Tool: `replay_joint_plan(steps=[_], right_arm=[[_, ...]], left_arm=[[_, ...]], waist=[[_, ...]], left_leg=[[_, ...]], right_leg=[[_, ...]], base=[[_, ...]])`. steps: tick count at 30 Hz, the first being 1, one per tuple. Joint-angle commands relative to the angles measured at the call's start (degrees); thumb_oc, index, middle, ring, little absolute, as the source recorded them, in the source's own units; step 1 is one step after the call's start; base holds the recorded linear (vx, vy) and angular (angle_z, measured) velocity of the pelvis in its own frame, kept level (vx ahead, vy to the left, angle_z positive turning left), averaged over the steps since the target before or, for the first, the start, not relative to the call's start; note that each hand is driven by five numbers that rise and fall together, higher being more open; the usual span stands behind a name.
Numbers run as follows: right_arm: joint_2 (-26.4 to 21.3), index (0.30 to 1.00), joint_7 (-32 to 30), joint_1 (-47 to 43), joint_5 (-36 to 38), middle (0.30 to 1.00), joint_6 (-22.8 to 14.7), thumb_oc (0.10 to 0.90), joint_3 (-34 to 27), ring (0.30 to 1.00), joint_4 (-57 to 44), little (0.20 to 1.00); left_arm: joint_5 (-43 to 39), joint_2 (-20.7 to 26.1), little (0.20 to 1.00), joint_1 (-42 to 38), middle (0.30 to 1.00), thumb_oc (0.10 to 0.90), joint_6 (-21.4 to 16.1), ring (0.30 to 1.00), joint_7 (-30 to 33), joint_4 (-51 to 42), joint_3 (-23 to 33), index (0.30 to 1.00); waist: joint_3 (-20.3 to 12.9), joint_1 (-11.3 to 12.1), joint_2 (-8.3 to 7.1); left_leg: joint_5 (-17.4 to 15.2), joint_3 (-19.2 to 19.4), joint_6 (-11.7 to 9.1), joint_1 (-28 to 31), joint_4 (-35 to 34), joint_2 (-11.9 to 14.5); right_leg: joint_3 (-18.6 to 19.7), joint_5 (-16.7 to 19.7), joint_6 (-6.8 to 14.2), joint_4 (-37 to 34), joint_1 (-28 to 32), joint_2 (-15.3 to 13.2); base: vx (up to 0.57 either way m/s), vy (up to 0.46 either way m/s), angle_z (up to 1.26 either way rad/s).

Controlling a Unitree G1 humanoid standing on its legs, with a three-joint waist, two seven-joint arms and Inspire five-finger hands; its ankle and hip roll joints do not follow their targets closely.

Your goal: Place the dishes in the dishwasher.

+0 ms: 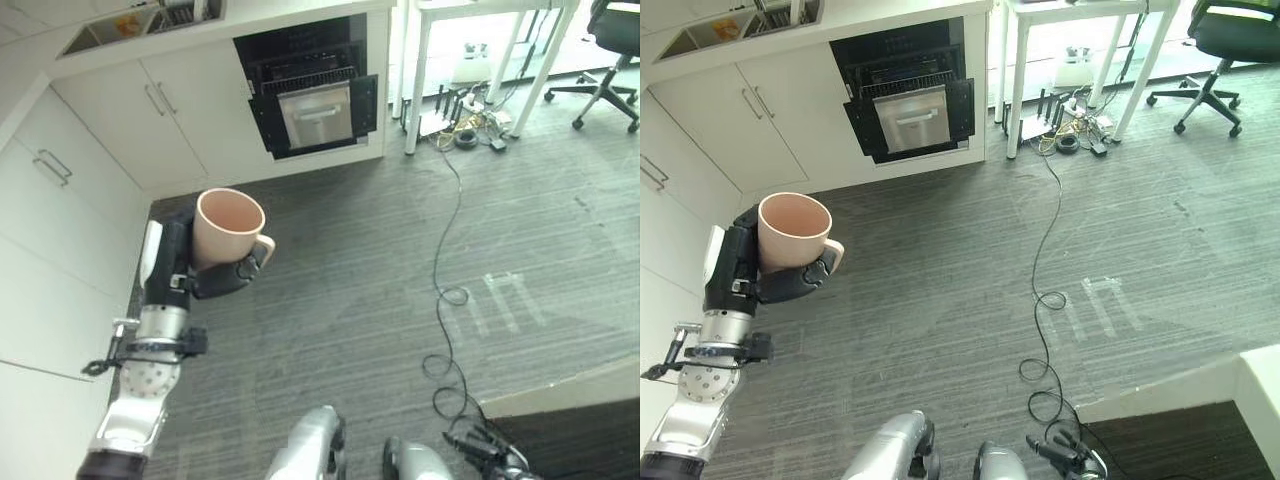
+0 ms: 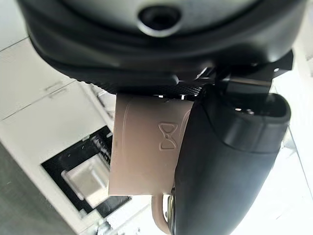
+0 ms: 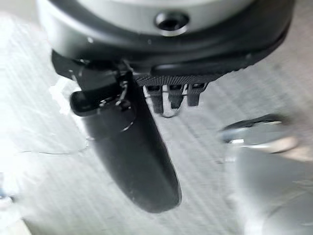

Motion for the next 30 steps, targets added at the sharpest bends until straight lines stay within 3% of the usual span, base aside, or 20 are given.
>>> replay_joint_plan(steps=[1,4,5,6,7,8,10,12,13,14,16,19,21,22,24,25,26,27,28,30], right_arm=[[-0.94,0.9,-0.85,2.33,0.43,0.9,-0.99,0.8,1.8,0.9,1.65,0.9],[-0.44,0.9,-1.04,2.46,0.73,0.9,0.11,0.8,0.35,0.9,1.89,0.9],[0.75,0.9,-1.09,3.47,-1.3,0.9,0.09,0.8,0.0,0.9,0.88,0.9],[1.25,0.9,-1.23,3.95,-2.03,0.9,-0.2,0.8,0.0,0.9,0.29,0.9],[2.85,0.9,-1.33,5.44,-1.94,0.9,-1.5,0.8,0.73,0.9,-1.38,0.9],[3.09,0.9,-0.96,5.71,-1.43,0.9,-1.78,0.8,0.94,0.9,-1.52,0.9],[3.15,0.9,0.32,6.2,-0.71,0.9,-2.82,0.8,1.29,0.9,-1.48,0.9],[2.7,0.9,1.36,6.29,-0.68,0.9,-3.28,0.8,1.39,0.9,-1.63,0.9],[2.1,0.9,1.48,5.75,0.22,0.9,-3.03,0.8,1.42,0.9,-0.85,0.9],[1.6,0.9,2.17,5.12,0.52,0.9,-2.72,0.8,1.05,0.9,0.26,0.9],[1.48,0.9,2.55,4.84,-0.4,0.9,-2.8,0.8,0.23,0.9,1.31,0.9],[1.49,0.9,1.98,4.66,-0.13,0.9,-1.96,0.8,-0.01,0.9,1.7,0.9],[1.03,0.9,1.2,3.97,-2.03,0.9,0.45,0.8,0.19,0.9,1.35,0.9],[0.67,0.9,1.5,3.79,-2.61,0.9,0.47,0.8,0.59,0.9,1.37,0.9],[0.27,0.9,2.15,3.76,-3.72,0.9,0.17,0.8,1.4,0.9,1.19,0.9],[-0.21,0.9,2.13,3.78,-4.34,0.9,-0.09,0.8,1.9,0.9,0.7,0.9],[-0.59,0.9,2.21,3.75,-4.11,0.9,-0.4,0.8,1.99,0.9,1.03,0.9],[-1.16,0.9,2.03,3.48,-3.23,0.9,-0.89,0.8,2.14,0.9,1.62,0.9],[-1.36,0.9,1.98,3.37,-2.9,0.9,-1.09,0.8,1.96,0.9,1.88,0.9],[-1.49,0.9,2.83,2.94,-3.57,0.9,-1.25,0.8,0.78,0.9,2.88,0.9]], left_arm=[[2.64,1.32,0.3,-3.33,0.3,0.4,-6.74,0.3,2.45,-4.24,6.4,0.3],[5.24,0.37,0.3,-2.17,0.3,0.4,-7.79,0.3,2.08,-4.51,7.83,0.3],[6.33,0.82,0.3,-1.93,0.3,0.4,-7.07,0.3,2.47,-5.16,7.96,0.3],[6.68,1.0,0.3,-1.96,0.3,0.4,-6.78,0.3,2.87,-5.42,7.92,0.3],[7.4,2.42,0.3,-2.4,0.3,0.4,-5.55,0.3,3.22,-5.45,7.92,0.3],[7.32,2.97,0.3,-2.58,0.3,0.4,-5.08,0.3,3.32,-5.35,7.81,0.3],[6.98,4.04,0.3,-2.94,0.3,0.4,-5.08,0.3,3.4,-4.73,7.79,0.3],[7.71,4.72,0.3,-3.75,0.3,0.4,-5.19,0.3,3.93,-4.78,7.42,0.3],[7.48,5.26,0.3,-4.49,0.3,0.4,-4.53,0.3,4.39,-4.81,6.89,0.3],[7.61,5.96,0.3,-5.74,0.3,0.4,-3.2,0.3,5.49,-4.46,5.68,0.3],[6.99,6.84,0.3,-6.83,0.3,0.4,-3.11,0.3,5.89,-3.14,4.76,0.3],[7.43,6.45,0.3,-5.25,0.3,0.4,-4.5,0.3,5.75,-2.48,5.92,0.3],[7.15,5.38,0.3,-3.0,0.3,0.4,-1.69,0.3,6.4,-4.56,7.59,0.3],[7.16,4.86,0.3,-2.17,0.3,0.4,-0.86,0.3,7.28,-5.63,8.02,0.3],[7.72,4.19,0.3,-1.42,0.3,0.4,-0.4,0.3,7.89,-6.5,8.75,0.3],[8.21,3.3,0.3,-0.72,0.3,0.4,0.02,0.3,8.35,-7.12,9.65,0.3],[7.94,3.1,0.3,-0.55,0.3,0.4,0.39,0.3,8.34,-7.51,9.98,0.3],[7.05,3.38,0.3,-1.09,0.3,0.4,0.55,0.3,8.1,-7.48,9.93,0.3],[6.75,3.7,0.3,-1.79,0.3,0.4,0.65,0.3,7.88,-7.21,9.74,0.3],[5.97,4.74,0.3,-3.16,0.3,0.4,0.62,0.3,7.57,-6.47,9.34,0.3]], waist=[[-0.29,3.02,-0.05],[-2.24,3.15,0.86],[-3.01,2.18,1.53],[-3.03,1.55,2.31],[-2.66,-0.2,3.54],[-2.61,-0.56,3.56],[-2.37,-1.71,3.39],[-1.83,-3.51,2.47],[-1.46,-4.39,1.67],[-1.27,-5.23,0.33],[-2.04,-5.88,-0.35],[-3.21,-5.45,-0.6],[-4.08,-4.9,-0.46],[-3.93,-4.54,-0.21],[-3.45,-3.84,-0.38],[-2.87,-3.37,-0.31],[-2.63,-3.12,-0.68],[-1.88,-2.5,-1.18],[-1.64,-2.15,-1.11],[-1.39,-1.01,-0.61]], left_leg=[[3.11,2.39,0.34,1.62,6.39,-0.16],[-1.86,-0.18,2.27,5.01,6.39,-0.77],[-4.91,-1.92,4.16,8.41,6.39,-1.64],[-5.45,-2.89,4.98,9.6,6.39,-1.64],[-7.69,-3.42,7.87,13.47,6.39,-1.85],[-8.29,-3.31,8.27,14.51,6.39,-1.83],[-9.75,-2.93,8.84,16.5,6.39,-1.61],[-12.53,-3.34,8.79,19.38,6.39,-2.11],[-14.58,-4.06,8.61,21.39,6.39,-2.75],[-17.01,-5.2,8.56,23.48,6.39,-4.02],[-19.93,-7.3,8.11,26.24,6.39,-4.44],[-21.69,-8.36,7.08,28.27,6.39,-3.24],[-20.15,-8.66,5.47,31.47,6.39,-0.77],[-13.75,-8.56,3.88,32.57,6.39,1.23],[-6.62,-8.09,2.14,32.13,8.67,2.14],[-2.03,-7.83,0.69,29.06,15.34,2.16],[-0.07,-6.37,0.04,26.9,20.16,2.34],[-0.06,-4.09,0.17,21.17,26.02,2.16],[-1.13,-3.25,0.68,18.33,26.86,1.42],[-4.71,-0.84,2.59,15.6,18.24,-1.06]], right_leg=[[0.58,0.54,5.15,-2.49,2.9,1.26],[0.18,-0.32,6.56,-2.49,6.18,0.93],[-1.23,6.15,8.38,-0.72,8.38,0.41],[-1.37,8.94,9.09,3.21,6.71,0.67],[-3.04,14.07,10.45,20.29,-1.99,0.35],[-3.91,14.24,10.23,21.68,-4.58,-0.08],[-5.51,13.15,9.57,17.85,-7.98,-0.16],[-6.56,13.58,9.39,5.02,-10.45,-0.62],[-6.73,15.25,10.14,-2.49,-12.17,-2.49],[-4.02,16.52,12.13,-2.49,-16.82,-5.41],[0.57,18.14,13.66,-2.49,-21.08,-7.47],[1.82,18.35,13.79,-2.49,-19.1,-7.39],[0.98,16.31,12.32,-2.49,-16.6,-5.78],[0.64,14.55,10.63,-2.49,-14.87,-4.24],[0.07,12.93,9.25,-2.49,-12.95,-3.45],[-0.23,11.59,8.04,-2.49,-11.07,-2.6],[-0.64,10.91,7.14,-2.49,-9.8,-2.46],[-1.37,9.99,6.26,-2.49,-8.3,-2.62],[-1.63,9.46,6.18,-2.49,-7.73,-2.5],[-2.46,7.78,6.68,-2.49,-6.08,-1.93]], base=[[0.32,0.225,-0.63],[0.49,0.307,-1.05],[0.38,0.218,-1.01],[0.54,0.356,-0.21],[0.35,0.249,0.26],[0.38,0.199,0.37],[0.32,-0.013,-0.16],[0.48,-0.17,-0.22],[0.63,-0.298,0.28],[0.67,-0.329,0.34],[0.61,-0.325,0.19],[0.54,-0.343,0.38],[0.7,-0.471,0.29],[0.4,-0.301,-0.18],[0.38,-0.308,-0.43],[0.44,-0.368,-0.04],[0.38,-0.361,0.12],[0.22,-0.247,0.05],[0.22,-0.185,0.03],[0.31,-0.062,0.06]])
